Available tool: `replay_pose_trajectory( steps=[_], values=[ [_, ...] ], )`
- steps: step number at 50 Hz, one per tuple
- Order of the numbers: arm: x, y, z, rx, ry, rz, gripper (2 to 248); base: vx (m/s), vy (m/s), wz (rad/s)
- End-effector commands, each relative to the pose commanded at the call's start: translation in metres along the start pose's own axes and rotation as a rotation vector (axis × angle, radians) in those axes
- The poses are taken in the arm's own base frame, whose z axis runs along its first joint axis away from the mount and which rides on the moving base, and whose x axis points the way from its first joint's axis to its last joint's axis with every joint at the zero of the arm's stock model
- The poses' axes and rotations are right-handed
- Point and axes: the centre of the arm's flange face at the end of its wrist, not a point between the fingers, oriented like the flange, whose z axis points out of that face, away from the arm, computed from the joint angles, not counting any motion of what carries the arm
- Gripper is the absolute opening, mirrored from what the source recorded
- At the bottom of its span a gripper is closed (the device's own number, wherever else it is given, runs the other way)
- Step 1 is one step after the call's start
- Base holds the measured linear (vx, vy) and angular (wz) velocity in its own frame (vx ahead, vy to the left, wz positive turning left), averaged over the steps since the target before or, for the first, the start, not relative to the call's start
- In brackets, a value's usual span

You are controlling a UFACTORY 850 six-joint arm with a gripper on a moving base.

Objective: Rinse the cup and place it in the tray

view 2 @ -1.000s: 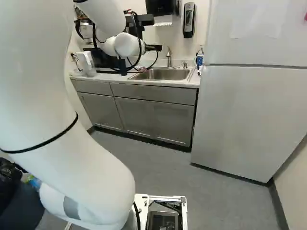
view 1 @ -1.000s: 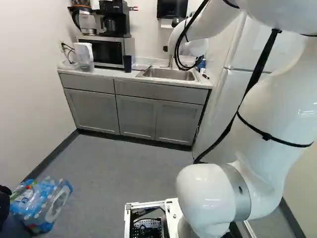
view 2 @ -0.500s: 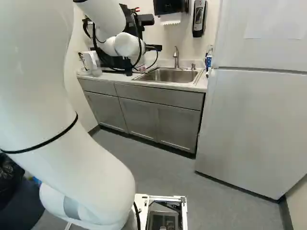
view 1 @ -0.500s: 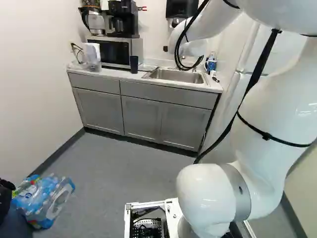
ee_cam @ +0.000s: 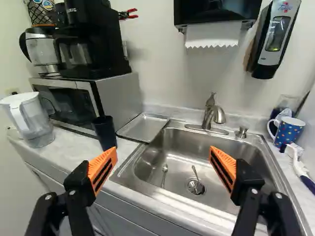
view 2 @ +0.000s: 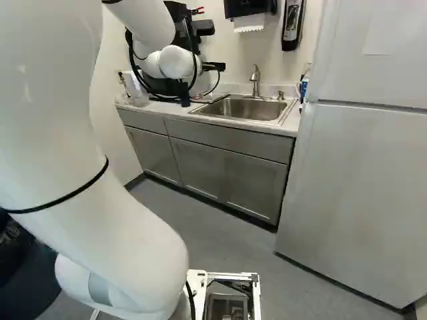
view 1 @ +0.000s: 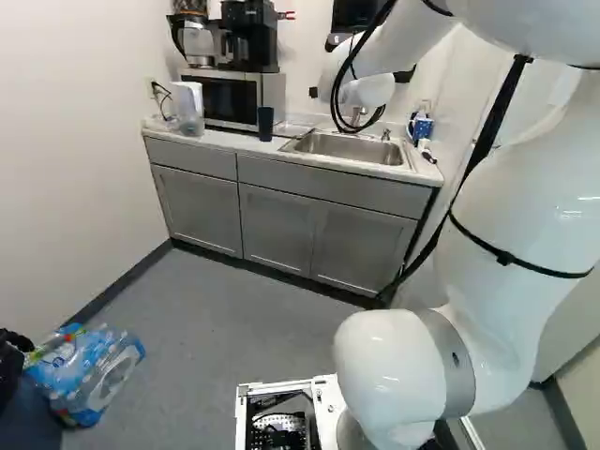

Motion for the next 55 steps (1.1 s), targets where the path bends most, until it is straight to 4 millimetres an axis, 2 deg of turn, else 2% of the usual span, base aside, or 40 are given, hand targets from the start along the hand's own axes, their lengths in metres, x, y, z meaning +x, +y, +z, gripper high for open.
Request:
replay_pose_trajectory(
  steps=[19,37,55],
  values=[
    [0.0,0.0,0.0,0.0,0.0,0.0,247,0.118,-0.053,0.158],
    [0.0,0.0,0.0,0.0,0.0,0.0,247,0.137,-0.078,0.004],
    [0.0,0.0,0.0,0.0,0.0,0.0,247,0.148,-0.004,-0.007]
  ],
)
